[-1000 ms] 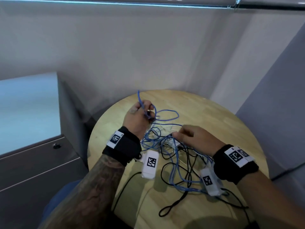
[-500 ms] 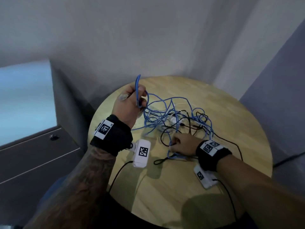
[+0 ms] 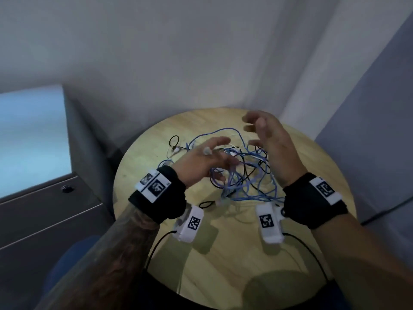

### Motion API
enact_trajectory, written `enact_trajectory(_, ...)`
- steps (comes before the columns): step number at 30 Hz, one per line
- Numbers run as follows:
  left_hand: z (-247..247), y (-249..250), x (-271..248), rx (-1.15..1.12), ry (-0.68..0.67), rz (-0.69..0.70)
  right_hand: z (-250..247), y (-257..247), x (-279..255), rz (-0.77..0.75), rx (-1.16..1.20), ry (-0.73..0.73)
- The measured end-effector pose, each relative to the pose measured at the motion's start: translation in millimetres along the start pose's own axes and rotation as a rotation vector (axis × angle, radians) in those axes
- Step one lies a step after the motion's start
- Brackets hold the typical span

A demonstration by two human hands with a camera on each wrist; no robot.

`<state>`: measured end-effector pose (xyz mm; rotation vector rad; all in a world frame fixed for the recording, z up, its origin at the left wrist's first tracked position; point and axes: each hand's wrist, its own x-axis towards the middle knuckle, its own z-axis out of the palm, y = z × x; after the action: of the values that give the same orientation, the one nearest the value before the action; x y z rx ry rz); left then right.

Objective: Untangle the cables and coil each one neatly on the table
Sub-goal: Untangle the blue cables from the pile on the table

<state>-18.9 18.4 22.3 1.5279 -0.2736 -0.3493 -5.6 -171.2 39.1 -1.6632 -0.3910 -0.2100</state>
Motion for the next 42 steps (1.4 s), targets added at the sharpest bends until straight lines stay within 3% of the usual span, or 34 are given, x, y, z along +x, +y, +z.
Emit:
enact_trajectory(3, 6.0, 0.8, -1.3, 0.386, 0.071, 0.118, 7.2, 5.5, -12.7, 0.122, -0.06, -0.191)
enact_trajectory(5, 7.5, 1.3, -0.4, 0.485, 0.133, 0.171, 7.3, 13.4, -19.7, 0.274, -0.093, -0.322)
enact_trajectory(8, 4.2, 1.1, -0.5, 0.404, 0.246, 0.194, 5.9, 17.1, -27.6, 0.382, -0.097, -0.544)
enact_trajectory(13, -14.7, -7.0, 2.2, 0.363, 0.287, 0.121, 3.7, 3.5, -27.1, 0.446, 0.063, -0.687)
enact_trajectory(17, -24.7, -4.5, 1.8, 0.287, 0.302, 0.018, 0.9, -5.7, -29.6, 0.408, -0.151, -0.832)
enact_trajectory(20, -31.3, -0.9, -2.1, 0.028, 0.297, -0.005, 0.6, -0.5, -28.0, 0.353, -0.392, -0.835)
enact_trajectory(22, -30.2, 0.3, -5.7, -0.168, 0.255, -0.013, -3.1, 8.7, -23.2, 0.311, -0.6, -0.751)
enact_trajectory(27, -20.2, -5.6, -8.3, -0.533, -0.033, -0.041, -13.1, 40.0, -14.7, 0.224, -0.863, -0.454)
enact_trajectory(31, -19.2, 0.3, -7.1, -0.672, -0.146, -0.1, -16.7, 56.5, -14.7, 0.209, -0.99, -0.297)
enact_trajectory(34, -16.7, -6.7, -5.8, -0.494, -0.143, -0.1, -17.0, 57.7, -10.7, 0.21, -0.896, -0.122)
enact_trajectory(37, -6.7, -17.1, -5.5, -0.22, -0.105, -0.039, -15.4, 42.8, -2.2, 0.228, -0.32, 0.19)
enact_trajectory(39, 3.2, -24.3, -2.3, -0.01, -0.048, 0.008, -16.3, 31.2, 3.0, 0.213, -0.08, 0.309)
enact_trajectory(42, 17.4, -34.3, 3.9, 0.259, 0.036, 0.033, -20.1, 24.9, 5.4, 0.053, -0.177, 0.399)
